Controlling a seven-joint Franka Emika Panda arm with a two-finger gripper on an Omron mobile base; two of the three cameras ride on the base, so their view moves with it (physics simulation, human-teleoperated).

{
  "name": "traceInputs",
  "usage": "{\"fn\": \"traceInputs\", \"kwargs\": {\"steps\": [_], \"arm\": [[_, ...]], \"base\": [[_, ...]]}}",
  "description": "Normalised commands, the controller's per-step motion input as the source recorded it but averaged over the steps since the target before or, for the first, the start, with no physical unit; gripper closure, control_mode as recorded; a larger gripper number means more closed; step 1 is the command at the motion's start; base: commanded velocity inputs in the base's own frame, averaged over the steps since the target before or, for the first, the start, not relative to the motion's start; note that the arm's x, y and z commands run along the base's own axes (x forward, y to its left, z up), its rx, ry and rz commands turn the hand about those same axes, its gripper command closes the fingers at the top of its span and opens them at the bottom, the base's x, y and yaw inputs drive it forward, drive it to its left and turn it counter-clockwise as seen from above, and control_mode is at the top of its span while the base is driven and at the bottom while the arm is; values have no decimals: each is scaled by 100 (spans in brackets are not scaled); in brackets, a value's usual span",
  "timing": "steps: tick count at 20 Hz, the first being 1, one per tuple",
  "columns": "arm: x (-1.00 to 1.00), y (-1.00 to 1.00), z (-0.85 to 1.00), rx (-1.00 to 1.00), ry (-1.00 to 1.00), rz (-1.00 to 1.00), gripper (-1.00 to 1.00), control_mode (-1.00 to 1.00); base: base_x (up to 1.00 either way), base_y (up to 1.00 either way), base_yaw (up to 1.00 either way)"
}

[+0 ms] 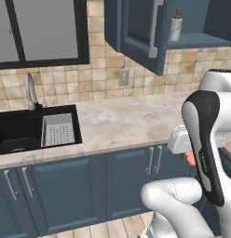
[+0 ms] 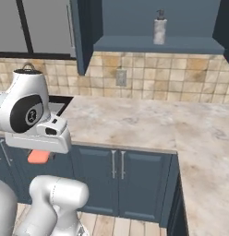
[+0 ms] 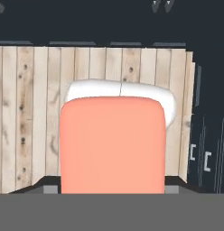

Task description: Pick up the bar soap and soap dispenser from the sink, and place them back in the cabinet, and close the cabinet doors.

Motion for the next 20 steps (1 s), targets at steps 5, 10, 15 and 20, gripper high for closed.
{"fn": "traceInputs", "kwargs": {"steps": [5,10,15,20], "arm": [[0,0,0,0,0,0,100,100],[0,0,0,0,0,0,100,100],[0,0,0,0,0,0,100,100],[0,0,0,0,0,0,100,100]], "base": [[6,-46,0],[9,-57,0],[20,-54,0],[30,-27,0]]}}
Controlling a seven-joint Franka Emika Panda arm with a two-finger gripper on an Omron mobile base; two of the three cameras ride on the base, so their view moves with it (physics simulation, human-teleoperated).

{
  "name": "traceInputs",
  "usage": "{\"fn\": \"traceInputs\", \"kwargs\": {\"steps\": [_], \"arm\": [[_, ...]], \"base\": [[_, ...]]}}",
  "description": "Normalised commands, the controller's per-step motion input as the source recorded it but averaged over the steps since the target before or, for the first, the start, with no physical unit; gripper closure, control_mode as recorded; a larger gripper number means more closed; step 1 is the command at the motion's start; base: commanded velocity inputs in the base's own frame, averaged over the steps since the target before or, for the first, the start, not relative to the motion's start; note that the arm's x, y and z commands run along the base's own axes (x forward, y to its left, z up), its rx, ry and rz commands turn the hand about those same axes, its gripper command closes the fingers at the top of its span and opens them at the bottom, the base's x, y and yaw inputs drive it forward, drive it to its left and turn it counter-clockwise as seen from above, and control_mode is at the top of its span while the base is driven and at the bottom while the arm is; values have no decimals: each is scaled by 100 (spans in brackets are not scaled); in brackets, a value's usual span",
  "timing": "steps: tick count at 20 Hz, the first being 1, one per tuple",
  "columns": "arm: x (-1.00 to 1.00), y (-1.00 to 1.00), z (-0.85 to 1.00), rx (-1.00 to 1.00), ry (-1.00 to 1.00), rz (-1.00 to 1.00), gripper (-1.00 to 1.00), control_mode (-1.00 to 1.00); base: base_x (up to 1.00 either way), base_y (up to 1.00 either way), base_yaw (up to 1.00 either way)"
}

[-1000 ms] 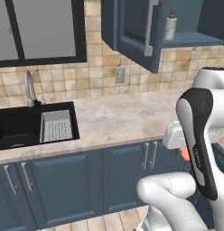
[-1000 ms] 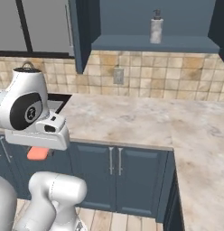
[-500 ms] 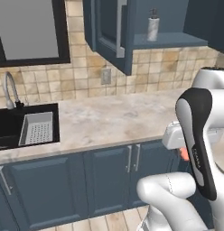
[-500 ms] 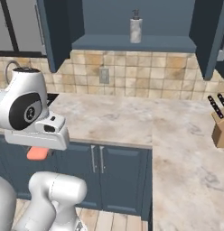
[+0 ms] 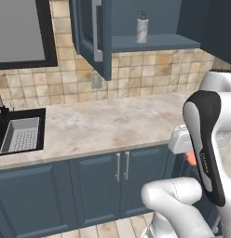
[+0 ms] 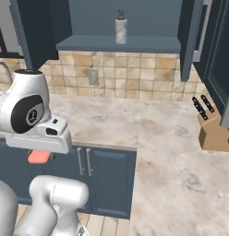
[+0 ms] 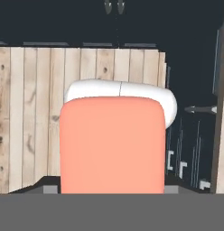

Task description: Pick up the bar soap and soap dispenser from the sink, and place them back in the cabinet, and close the cabinet doors.

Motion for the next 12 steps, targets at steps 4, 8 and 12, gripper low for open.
{"fn": "traceInputs", "kwargs": {"steps": [4,8,12], "arm": [[0,0,0,0,0,0,100,100],[0,0,0,0,0,0,100,100],[0,0,0,0,0,0,100,100]], "base": [[44,-5,0],[52,-6,0],[52,-19,0]]}}
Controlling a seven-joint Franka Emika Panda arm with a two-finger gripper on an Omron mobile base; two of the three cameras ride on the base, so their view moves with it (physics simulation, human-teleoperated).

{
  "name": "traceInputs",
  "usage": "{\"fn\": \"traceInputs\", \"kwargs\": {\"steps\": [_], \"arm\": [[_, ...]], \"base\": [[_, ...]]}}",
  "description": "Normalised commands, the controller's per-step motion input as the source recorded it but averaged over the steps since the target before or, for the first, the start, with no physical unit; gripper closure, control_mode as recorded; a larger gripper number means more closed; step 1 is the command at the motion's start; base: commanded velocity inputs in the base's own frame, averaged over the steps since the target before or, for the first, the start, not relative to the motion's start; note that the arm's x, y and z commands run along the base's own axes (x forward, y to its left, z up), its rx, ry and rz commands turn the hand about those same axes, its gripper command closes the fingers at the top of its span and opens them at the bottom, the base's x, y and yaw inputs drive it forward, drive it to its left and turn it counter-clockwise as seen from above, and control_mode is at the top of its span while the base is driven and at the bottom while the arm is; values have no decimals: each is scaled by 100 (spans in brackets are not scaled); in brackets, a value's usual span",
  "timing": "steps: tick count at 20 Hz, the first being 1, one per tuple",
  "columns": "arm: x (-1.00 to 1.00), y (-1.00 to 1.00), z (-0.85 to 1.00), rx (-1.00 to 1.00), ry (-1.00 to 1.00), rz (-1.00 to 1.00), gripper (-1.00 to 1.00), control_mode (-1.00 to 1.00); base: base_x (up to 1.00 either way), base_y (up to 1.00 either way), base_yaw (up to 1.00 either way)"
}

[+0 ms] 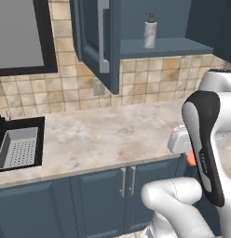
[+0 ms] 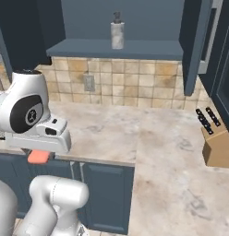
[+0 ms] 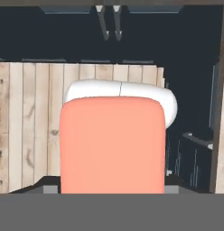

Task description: Pick up the bar soap and soap dispenser from the sink, and place them back in the cabinet, and close the cabinet doors.

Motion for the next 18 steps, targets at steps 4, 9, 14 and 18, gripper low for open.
{"fn": "traceInputs", "kwargs": {"steps": [4,9,14,18], "arm": [[0,0,0,0,0,0,100,100],[0,0,0,0,0,0,100,100],[0,0,0,0,0,0,100,100],[0,0,0,0,0,0,100,100]], "base": [[51,-26,0],[48,-35,0],[40,-44,0],[36,-37,0]]}}
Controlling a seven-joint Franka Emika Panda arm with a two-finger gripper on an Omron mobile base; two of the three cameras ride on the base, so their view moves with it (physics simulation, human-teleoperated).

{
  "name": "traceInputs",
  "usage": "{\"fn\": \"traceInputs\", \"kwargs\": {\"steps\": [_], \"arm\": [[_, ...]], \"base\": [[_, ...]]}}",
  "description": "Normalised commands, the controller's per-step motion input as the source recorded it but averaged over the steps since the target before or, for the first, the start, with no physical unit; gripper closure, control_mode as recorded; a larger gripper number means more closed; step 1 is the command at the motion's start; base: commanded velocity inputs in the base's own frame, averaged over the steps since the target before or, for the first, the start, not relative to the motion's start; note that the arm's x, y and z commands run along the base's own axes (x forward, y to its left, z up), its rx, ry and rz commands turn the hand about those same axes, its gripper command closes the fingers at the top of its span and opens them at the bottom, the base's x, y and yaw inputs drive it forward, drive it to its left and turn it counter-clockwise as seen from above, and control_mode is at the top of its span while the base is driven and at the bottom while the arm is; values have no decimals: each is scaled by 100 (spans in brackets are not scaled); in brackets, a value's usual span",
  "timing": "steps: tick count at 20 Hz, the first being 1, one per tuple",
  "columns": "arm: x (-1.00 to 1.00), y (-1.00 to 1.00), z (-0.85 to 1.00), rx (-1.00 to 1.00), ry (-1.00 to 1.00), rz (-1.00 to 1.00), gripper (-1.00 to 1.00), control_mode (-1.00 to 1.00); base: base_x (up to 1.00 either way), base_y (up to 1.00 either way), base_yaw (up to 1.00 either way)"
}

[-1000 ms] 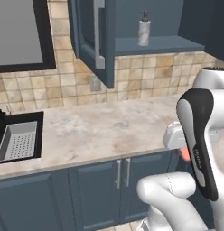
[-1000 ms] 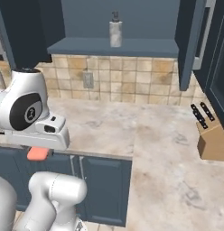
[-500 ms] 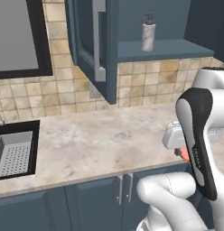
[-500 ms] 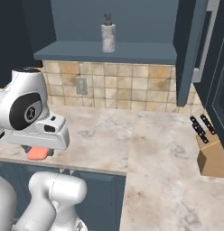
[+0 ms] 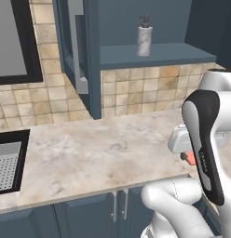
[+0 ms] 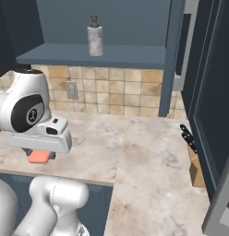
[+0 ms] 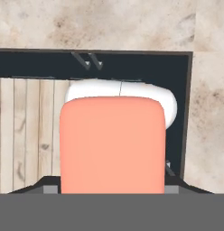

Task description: Pick up the bar soap and soap dispenser from the sink, and place them back in the cabinet, and close the cabinet doors.

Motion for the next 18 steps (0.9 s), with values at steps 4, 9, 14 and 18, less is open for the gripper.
{"fn": "traceInputs", "kwargs": {"steps": [4,9,14,18], "arm": [[0,0,0,0,0,0,100,100],[0,0,0,0,0,0,100,100],[0,0,0,0,0,0,100,100],[0,0,0,0,0,0,100,100]], "base": [[36,-24,0],[50,-18,2],[50,-19,2],[14,-9,2]]}}
